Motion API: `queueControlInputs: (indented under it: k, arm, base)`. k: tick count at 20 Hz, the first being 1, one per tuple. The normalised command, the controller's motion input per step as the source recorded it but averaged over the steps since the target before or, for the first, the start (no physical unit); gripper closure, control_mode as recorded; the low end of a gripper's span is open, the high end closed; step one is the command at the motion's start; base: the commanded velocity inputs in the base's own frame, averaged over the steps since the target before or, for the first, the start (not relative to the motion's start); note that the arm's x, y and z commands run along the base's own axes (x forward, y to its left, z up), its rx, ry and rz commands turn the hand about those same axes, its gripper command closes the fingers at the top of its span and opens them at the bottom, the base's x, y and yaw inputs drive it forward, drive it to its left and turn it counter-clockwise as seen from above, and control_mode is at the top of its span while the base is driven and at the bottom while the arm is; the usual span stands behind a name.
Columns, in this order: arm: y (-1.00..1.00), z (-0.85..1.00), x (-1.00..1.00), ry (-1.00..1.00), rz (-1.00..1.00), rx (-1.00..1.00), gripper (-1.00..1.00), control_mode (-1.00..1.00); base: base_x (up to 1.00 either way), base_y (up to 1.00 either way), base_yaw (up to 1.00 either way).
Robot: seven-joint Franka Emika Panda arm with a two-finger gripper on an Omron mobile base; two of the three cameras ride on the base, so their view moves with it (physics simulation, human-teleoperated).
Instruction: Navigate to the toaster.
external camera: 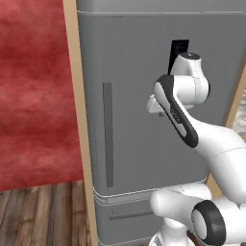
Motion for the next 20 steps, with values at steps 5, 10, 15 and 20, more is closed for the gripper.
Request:
queueControlInputs:
  k: [5, 10, 15, 20]
  arm:
    - [0.0, 0.0, -0.65, -0.05, 0.05, 0.0, -1.0, -1.0]
    - [-0.04, 0.0, -0.98, -0.1, 0.04, 0.01, -1.0, -1.0]
    - [0.0, 0.0, 0.0, 0.0, 0.0, 0.0, -1.0, 1.0]
    - [0.0, 0.0, 0.0, 0.0, 0.0, 0.0, -1.0, 1.0]
  base:
    - [0.0, 0.0, 0.0]
    - [0.0, 0.0, 0.0]
    - [-0.65, -0.49, -0.06]
    - [-0.21, -0.9, -0.21]
